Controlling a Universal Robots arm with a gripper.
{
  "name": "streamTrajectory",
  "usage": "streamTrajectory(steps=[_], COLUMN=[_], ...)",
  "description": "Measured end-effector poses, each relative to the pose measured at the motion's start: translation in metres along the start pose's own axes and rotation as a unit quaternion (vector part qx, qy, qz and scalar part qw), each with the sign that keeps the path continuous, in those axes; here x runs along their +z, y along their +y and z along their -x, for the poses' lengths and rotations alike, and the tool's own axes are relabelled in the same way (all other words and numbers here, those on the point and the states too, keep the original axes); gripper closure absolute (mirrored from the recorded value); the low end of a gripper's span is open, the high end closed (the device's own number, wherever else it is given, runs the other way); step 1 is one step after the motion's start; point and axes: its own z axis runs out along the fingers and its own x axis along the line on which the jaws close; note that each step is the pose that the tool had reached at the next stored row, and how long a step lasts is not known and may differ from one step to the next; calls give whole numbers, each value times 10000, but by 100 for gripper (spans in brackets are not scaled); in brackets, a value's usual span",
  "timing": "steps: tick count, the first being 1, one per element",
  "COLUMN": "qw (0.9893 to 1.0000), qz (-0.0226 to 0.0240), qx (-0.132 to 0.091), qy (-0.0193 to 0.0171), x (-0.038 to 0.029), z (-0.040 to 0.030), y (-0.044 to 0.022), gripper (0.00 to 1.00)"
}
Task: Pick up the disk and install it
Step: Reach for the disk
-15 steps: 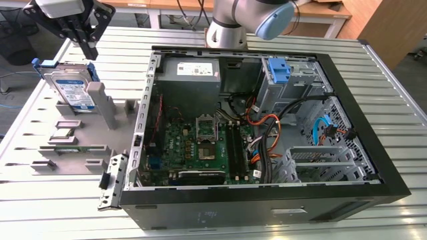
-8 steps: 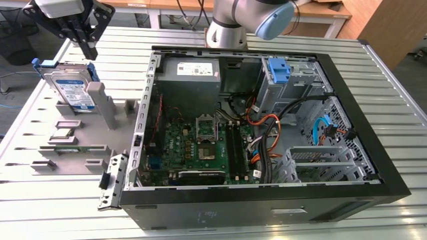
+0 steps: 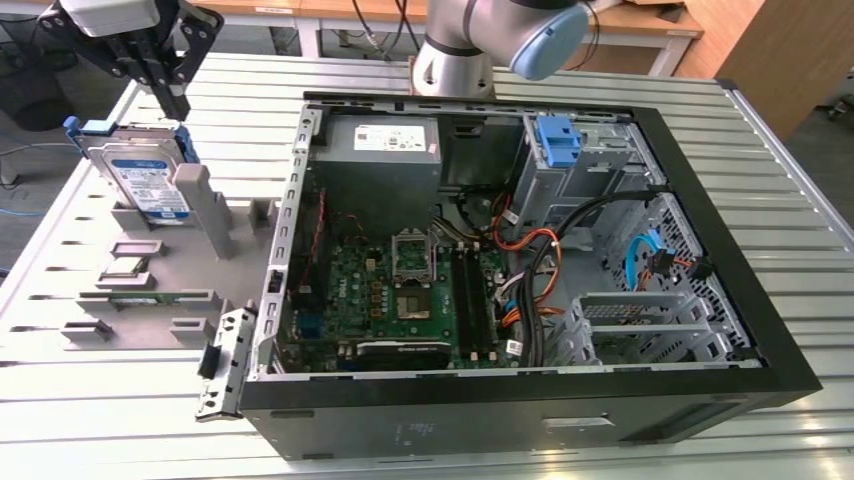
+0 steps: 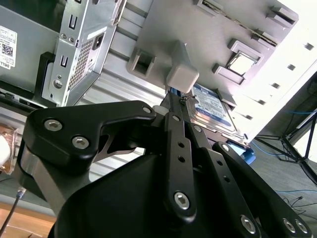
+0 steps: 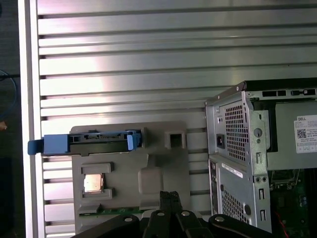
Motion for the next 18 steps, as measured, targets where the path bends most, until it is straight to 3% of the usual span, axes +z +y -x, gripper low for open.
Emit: streamTrajectory(steps=[18], qw=[10000], qz=[0], qx=[0], qy=[0], x=[39], z=[-205], y=[-17], gripper=[89])
